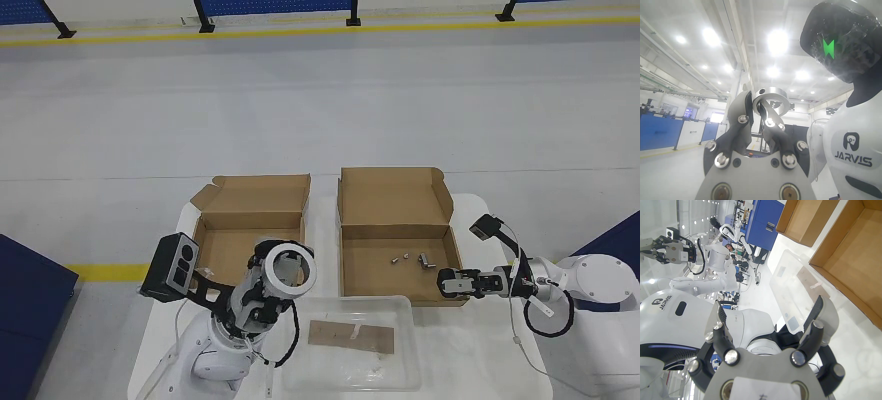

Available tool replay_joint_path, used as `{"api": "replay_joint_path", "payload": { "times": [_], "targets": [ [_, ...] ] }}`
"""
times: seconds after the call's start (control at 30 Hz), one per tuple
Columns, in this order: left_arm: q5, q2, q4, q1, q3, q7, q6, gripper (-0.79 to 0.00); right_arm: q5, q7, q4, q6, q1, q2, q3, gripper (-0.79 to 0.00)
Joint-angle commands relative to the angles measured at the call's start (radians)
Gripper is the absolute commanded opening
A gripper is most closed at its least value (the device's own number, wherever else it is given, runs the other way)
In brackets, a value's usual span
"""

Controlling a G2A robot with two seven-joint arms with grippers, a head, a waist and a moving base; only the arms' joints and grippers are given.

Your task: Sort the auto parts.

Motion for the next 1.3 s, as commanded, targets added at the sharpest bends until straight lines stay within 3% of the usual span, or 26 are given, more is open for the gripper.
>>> {"api": "replay_joint_path", "payload": {
  "times": [0.0,0.3,0.43,0.77,0.97,1.27],
  "targets": [
    [0.003,-0.001,0.011,0.007,-0.007,-0.001,-0.011,-0.785,0.000,0.000,0.000,0.000,0.000,0.000,0.000,0.000],
    [0.033,-0.001,0.014,0.005,-0.021,-0.002,-0.030,-0.785,0.000,0.000,0.000,0.000,0.000,0.000,0.000,0.000],
    [0.119,0.007,-0.024,-0.005,-0.039,-0.205,0.047,-0.785,0.000,0.000,0.000,0.000,0.000,0.000,0.000,0.000],
    [0.195,0.027,-0.048,0.046,-0.112,-0.473,0.154,-0.785,0.000,0.000,0.000,0.000,0.000,0.000,0.000,0.000],
    [0.235,0.038,-0.065,0.093,-0.167,-0.550,0.197,-0.785,0.000,0.000,0.000,0.000,0.000,0.000,0.000,0.000],
    [0.255,0.039,-0.063,0.095,-0.167,-0.587,0.220,-0.785,0.000,0.000,0.000,0.000,0.000,0.000,0.000,0.000]
  ]
}}
